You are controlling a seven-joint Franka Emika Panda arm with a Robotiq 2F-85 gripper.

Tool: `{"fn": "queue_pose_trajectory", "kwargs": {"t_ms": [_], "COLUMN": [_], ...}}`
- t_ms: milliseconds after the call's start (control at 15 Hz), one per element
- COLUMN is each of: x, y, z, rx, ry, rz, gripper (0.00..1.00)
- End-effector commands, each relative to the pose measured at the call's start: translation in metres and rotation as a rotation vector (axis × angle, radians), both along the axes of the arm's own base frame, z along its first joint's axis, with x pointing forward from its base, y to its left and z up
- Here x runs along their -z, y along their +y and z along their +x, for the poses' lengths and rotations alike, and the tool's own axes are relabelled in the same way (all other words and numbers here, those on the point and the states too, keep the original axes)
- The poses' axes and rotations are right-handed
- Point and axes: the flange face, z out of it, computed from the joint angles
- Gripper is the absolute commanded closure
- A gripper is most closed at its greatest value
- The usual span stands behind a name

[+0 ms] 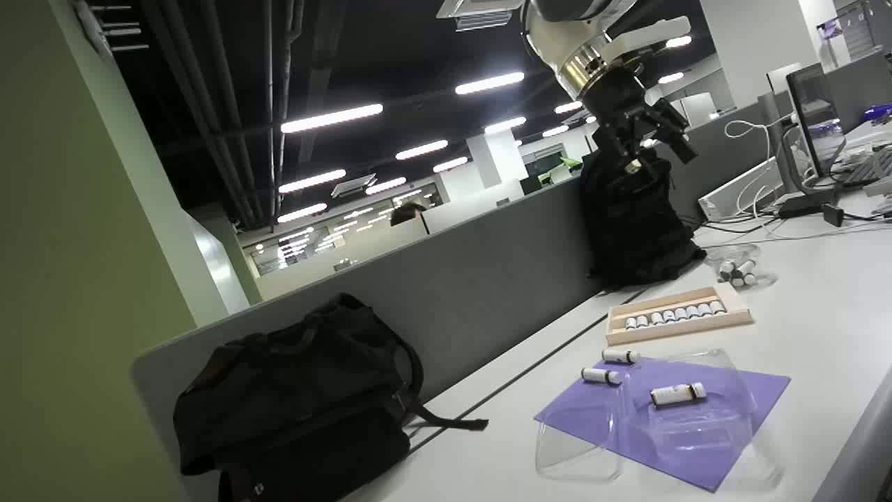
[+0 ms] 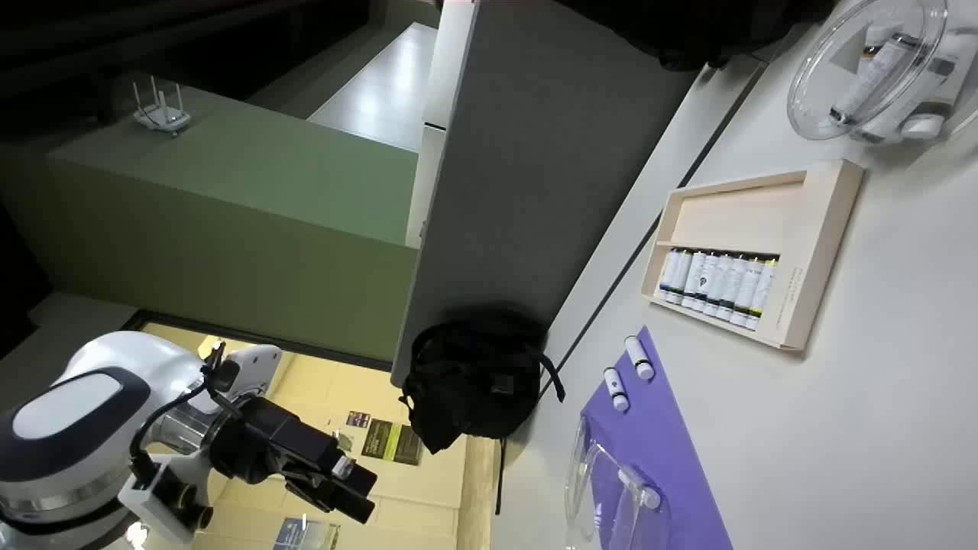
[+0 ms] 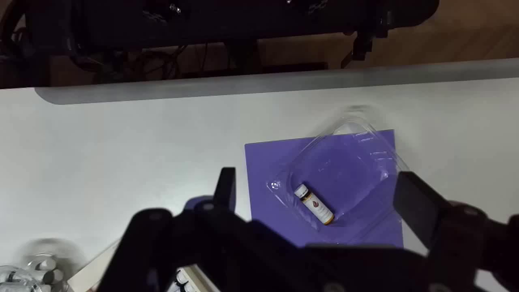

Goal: Pick up one bottle from the table and put it on the tray

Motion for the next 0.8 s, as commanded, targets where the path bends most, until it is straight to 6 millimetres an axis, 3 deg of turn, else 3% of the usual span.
{"fn": "queue_pose_trajectory", "kwargs": {"t_ms": [0, 533, 733], "x": [0.000, 0.000, 0.001], "y": [0.000, 0.000, -0.018], "z": [0.000, 0.001, 0.038], "rx": [0.000, 0.000, 0.025], "ry": [-0.001, -0.002, -0.153], "rz": [0.000, 0.000, -0.014], "gripper": [0.00, 0.00, 0.00]}}
